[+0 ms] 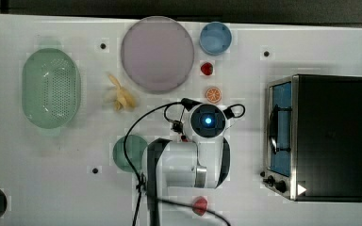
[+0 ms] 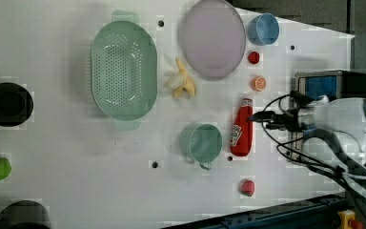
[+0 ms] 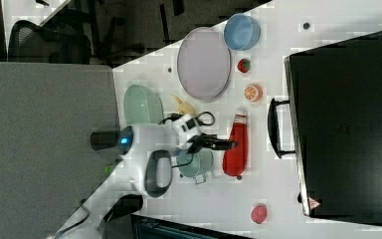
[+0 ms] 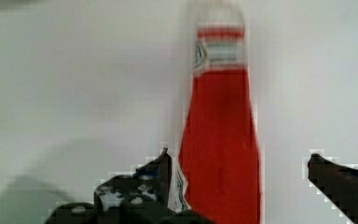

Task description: Pick ketchup from plate and place it on table.

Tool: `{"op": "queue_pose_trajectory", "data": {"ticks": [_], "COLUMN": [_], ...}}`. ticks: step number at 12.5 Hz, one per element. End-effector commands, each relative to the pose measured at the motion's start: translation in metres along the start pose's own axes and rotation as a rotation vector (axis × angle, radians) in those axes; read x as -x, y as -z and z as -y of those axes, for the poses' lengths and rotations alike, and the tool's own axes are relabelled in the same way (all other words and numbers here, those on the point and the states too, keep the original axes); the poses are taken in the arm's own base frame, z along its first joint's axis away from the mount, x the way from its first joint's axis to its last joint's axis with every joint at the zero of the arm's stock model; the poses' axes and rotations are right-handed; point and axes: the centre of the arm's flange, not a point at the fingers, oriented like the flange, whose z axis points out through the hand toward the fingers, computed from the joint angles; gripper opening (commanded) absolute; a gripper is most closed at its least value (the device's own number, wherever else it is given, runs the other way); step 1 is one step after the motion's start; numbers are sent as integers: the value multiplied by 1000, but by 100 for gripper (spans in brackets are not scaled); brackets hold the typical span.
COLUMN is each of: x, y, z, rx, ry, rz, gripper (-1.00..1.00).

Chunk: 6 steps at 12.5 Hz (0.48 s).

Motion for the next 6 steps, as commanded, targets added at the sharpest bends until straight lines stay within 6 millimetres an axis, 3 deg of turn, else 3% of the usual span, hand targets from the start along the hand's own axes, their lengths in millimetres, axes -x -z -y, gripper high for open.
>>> {"op": "queue_pose_trajectory", "data": {"ticks": [1, 4, 6], "x": [-22, -10, 2], "y": [134, 213, 263], "z": [10, 8, 7], "rx": [-40, -33, -3], "ry": [-132, -382, -454], "rz": [-232, -194, -138], "gripper": [100, 100, 100]}}
